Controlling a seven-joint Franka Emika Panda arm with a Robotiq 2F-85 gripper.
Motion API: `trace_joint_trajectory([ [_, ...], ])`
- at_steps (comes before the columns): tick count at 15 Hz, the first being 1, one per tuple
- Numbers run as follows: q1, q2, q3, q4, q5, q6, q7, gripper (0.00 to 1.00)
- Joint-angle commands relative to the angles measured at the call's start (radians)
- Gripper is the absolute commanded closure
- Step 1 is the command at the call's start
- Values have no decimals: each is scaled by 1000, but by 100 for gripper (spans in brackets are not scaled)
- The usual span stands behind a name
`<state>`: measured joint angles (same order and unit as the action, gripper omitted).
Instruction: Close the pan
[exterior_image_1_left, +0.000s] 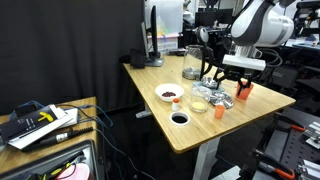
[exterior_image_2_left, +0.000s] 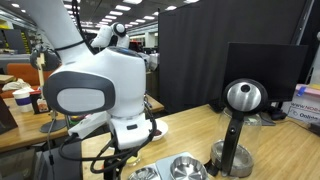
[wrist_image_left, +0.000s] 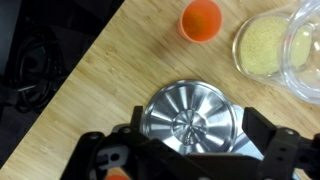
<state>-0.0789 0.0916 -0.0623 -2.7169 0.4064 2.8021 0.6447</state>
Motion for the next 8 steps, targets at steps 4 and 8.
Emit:
trace_joint_trajectory([
  [4,-14,136,28,63,228,107,4,0],
  [8,-10,208,26,100,269,135,13,0],
])
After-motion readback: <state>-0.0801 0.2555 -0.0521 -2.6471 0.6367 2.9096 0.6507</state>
